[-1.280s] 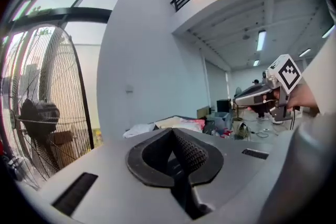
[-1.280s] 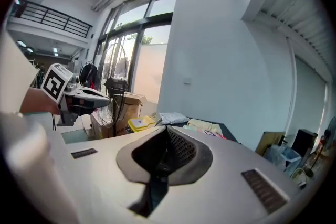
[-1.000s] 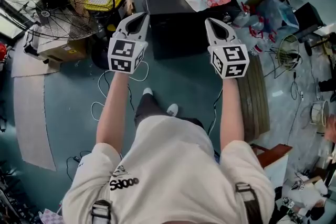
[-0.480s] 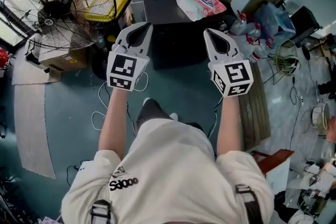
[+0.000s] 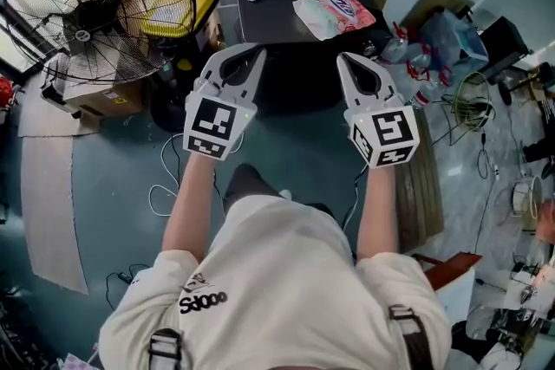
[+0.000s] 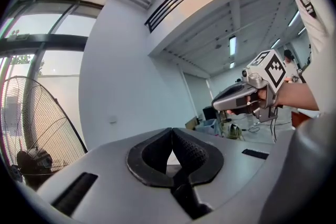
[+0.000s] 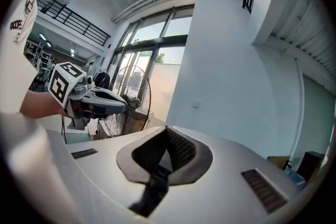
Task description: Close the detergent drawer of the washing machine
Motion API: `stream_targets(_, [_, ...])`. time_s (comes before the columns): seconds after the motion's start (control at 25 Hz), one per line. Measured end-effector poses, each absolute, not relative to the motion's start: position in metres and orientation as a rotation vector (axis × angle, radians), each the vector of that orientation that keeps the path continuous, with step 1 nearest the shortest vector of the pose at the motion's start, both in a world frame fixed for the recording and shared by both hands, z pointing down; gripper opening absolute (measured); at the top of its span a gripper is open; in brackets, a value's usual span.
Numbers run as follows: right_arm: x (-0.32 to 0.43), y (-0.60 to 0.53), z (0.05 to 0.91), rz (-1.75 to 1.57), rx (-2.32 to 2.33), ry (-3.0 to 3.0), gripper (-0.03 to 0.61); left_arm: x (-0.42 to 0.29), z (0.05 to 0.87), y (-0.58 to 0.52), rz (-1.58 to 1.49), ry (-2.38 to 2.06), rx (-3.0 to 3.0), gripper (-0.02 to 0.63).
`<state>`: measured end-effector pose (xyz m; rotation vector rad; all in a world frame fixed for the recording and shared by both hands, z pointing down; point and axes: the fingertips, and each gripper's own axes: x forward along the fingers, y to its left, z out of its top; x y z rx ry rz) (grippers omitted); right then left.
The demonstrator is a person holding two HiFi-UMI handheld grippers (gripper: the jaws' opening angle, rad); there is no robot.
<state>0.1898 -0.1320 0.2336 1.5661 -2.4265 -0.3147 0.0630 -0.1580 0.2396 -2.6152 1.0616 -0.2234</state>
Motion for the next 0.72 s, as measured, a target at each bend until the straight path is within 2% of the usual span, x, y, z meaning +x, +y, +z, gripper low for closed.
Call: stream_targets(0.72, [0.193,-0.141,0.252,-0.269,1.538,-2.420,0.008,0.068,0.255,-0.163,-0.269,1.063,-2.640,0.018])
